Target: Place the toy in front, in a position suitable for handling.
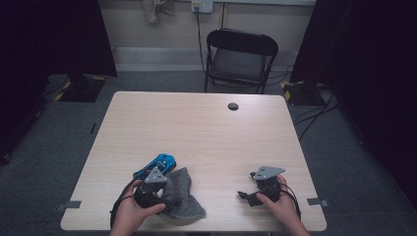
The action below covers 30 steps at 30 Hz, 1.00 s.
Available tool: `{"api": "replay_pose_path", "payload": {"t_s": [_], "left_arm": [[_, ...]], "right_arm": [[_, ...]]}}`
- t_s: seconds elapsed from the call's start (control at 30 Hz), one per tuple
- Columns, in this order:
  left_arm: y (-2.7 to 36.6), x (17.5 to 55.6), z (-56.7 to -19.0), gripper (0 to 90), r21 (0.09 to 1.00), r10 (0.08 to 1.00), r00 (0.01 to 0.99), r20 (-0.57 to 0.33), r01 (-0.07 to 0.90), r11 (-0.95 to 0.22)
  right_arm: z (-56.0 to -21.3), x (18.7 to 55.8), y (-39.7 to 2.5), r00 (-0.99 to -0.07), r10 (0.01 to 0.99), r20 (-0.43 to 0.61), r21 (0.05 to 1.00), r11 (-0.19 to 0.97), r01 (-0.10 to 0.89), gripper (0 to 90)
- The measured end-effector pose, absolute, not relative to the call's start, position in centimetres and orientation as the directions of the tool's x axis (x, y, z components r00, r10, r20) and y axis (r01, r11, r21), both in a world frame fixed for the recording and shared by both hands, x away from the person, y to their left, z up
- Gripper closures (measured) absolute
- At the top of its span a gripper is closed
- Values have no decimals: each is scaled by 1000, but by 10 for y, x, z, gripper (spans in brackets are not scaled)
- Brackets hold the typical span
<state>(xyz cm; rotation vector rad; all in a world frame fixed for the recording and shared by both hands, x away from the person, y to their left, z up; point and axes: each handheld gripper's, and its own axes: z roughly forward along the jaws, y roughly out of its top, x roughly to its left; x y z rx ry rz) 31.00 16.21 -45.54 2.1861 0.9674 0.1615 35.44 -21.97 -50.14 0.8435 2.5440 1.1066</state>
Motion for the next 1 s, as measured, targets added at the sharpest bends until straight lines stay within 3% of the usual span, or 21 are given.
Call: {"api": "replay_pose_path", "payload": {"t_s": [0.37,0.63,1.0], "left_arm": [[144,318,-468,156,659,701,690,-179,613,-435],[138,314,-450,173,706,703,689,-179,587,-396],[127,321,-476,154,662,734,660,-162,624,-415]], "right_arm": [[-501,354,-220,-804,594,8,729,547,411,117],[-501,354,-220,-804,594,8,730,546,411,117],[-501,354,-220,-804,594,8,729,547,411,117]]}}
